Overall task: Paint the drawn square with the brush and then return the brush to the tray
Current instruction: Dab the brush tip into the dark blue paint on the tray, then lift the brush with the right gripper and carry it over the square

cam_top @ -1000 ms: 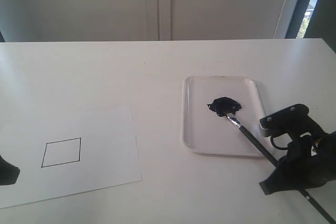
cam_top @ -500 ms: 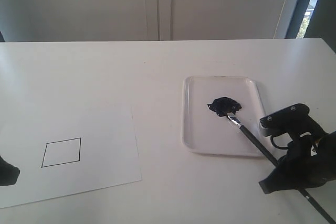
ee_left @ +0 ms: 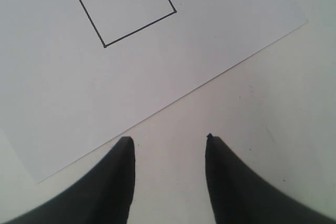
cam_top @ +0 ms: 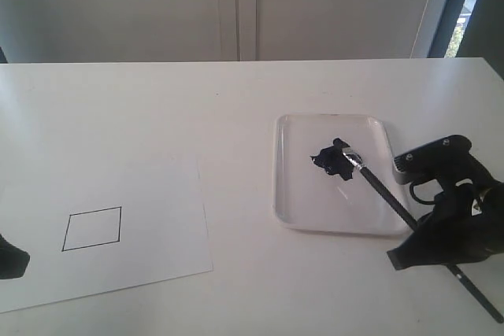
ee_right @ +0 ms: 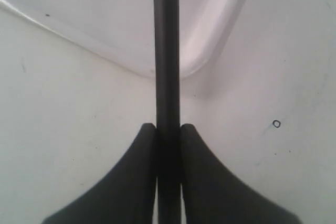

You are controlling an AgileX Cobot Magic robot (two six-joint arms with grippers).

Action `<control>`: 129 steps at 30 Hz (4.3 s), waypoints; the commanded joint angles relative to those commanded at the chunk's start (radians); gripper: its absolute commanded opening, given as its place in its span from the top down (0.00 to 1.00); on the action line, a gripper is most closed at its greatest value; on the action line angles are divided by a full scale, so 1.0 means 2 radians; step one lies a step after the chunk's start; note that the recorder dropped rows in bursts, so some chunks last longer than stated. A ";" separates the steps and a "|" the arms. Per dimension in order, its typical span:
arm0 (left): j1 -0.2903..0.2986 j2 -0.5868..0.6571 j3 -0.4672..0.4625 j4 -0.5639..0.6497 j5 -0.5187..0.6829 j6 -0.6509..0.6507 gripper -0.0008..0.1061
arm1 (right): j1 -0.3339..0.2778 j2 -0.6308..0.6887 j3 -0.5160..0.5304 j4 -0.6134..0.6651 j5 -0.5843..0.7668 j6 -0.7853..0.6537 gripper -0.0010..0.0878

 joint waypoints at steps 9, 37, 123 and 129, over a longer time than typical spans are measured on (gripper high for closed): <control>0.000 0.000 0.000 0.000 0.000 0.000 0.54 | 0.000 -0.002 -0.085 0.000 0.134 0.025 0.99; 0.000 0.000 0.000 -0.001 0.001 0.000 0.54 | 0.000 0.061 -0.121 0.033 0.204 -0.020 0.99; 0.000 0.176 -0.063 0.087 -0.150 -0.060 0.54 | 0.165 -0.080 -0.121 0.194 0.226 -0.157 0.99; 0.000 0.238 -0.095 0.095 -0.152 -0.077 0.54 | 0.177 -0.076 -0.121 0.194 0.219 -0.157 0.99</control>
